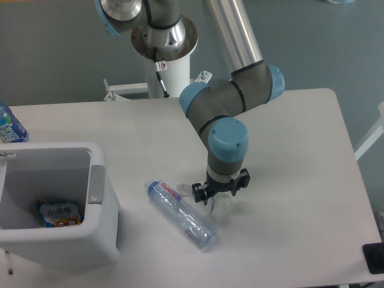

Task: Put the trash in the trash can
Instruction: 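Close the gripper on the white crumpled paper, then lift the paper and carry it over the white trash bin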

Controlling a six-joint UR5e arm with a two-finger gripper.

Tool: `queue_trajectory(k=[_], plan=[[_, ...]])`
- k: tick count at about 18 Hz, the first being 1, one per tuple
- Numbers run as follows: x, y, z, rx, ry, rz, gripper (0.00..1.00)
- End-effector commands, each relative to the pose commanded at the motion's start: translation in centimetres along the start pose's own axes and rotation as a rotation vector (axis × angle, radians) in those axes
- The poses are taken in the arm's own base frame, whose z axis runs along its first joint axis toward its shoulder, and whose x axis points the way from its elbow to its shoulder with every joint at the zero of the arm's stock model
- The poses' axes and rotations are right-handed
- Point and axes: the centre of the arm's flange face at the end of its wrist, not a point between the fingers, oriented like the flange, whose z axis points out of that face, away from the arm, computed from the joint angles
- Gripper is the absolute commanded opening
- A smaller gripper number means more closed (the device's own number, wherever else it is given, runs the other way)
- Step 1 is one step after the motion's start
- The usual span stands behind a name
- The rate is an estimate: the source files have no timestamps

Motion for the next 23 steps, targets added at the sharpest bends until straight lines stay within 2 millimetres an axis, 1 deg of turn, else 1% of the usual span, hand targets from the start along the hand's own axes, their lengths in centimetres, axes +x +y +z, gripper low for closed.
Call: queue_trajectory(k=[2,3,4,7,10,11,12,14,16,17,19,20,23], plan=[[-0.2,0.1,-0.2,-0.007,-0.033,0.003,0.17],[-0.2,0.3,-0.1,-0.013,-0.034,0.003,0.05],[-0.2,0.7,-0.1,-0.019,-0.034,0.01,0.01],[-0.1,1.3,-0.5,-0.02,-0.04,0.07,0.0],[-0.3,1.1,-1.1,-0.01,-0.042,0.072,0.0],[-0.4,0.9,-1.5,0.0,-0.047,0.073,0.0],[-0.8,0.6,-2.8,0.021,-0.051,0.068,0.0],[-2.5,0.5,-6.6,0.08,-0.063,0.068,0.0],[-4.3,0.5,-11.8,0.176,-0.058,0.065,0.0],[-4.5,0.2,-13.9,0.223,-0.032,0.06,0.0],[-5.9,-0.3,-17.8,0.316,0.037,0.023,0.0],[-6.3,-0.5,-19.8,0.361,0.071,0.011,0.0],[-6.1,-1.5,-24.8,0.474,0.185,-0.082,0.0]])
